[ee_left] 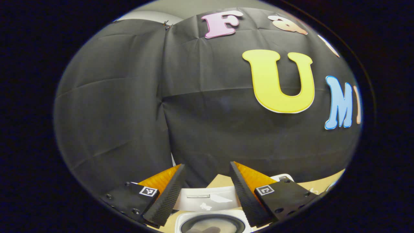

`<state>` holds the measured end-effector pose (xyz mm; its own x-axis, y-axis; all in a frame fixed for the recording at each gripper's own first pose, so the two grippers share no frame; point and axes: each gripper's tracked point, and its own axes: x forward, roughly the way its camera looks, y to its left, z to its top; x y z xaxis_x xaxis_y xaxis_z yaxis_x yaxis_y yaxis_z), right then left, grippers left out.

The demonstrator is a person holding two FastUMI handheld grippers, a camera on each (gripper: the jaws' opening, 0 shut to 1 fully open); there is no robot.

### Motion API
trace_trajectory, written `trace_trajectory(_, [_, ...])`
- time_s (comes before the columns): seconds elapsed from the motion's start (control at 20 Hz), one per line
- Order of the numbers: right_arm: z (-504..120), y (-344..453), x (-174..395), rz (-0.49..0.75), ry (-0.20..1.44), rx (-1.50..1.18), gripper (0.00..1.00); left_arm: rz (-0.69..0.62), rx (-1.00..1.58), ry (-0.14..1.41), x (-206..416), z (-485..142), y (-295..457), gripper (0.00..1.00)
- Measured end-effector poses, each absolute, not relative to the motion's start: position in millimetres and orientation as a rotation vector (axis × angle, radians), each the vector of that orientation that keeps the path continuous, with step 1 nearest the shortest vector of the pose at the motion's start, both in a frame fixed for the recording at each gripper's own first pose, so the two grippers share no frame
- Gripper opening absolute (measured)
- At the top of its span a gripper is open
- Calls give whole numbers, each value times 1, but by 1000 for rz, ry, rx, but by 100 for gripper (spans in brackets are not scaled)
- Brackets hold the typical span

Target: Close the left gripper, press the button to open the rice cooker; take a wooden spoon from the chopstick holder with the right hand, scoop a spoonful of rice and pour it into the rice cooker, then put the wooden spoon back into the chopstick holder.

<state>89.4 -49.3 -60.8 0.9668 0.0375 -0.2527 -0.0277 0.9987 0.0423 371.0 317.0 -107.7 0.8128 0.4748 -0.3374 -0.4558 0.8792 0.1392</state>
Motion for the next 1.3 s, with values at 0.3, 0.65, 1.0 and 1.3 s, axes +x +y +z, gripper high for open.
trace_trajectory(0.3, [-54, -49, 90, 60, 232, 8, 96, 489, -4, 451, 325, -122, 288, 94])
trace_trajectory(0.65, [-36, -53, 87, 80, 202, 29, 96, 439, -62, 572, 259, -160, 244, 94])
trace_trajectory(1.0, [-35, -57, 73, 92, 213, 54, 96, 393, -101, 763, 198, -244, 223, 96])
trace_trajectory(1.3, [-50, -57, 69, 100, 258, 62, 96, 381, -102, 884, 170, -289, 215, 96])
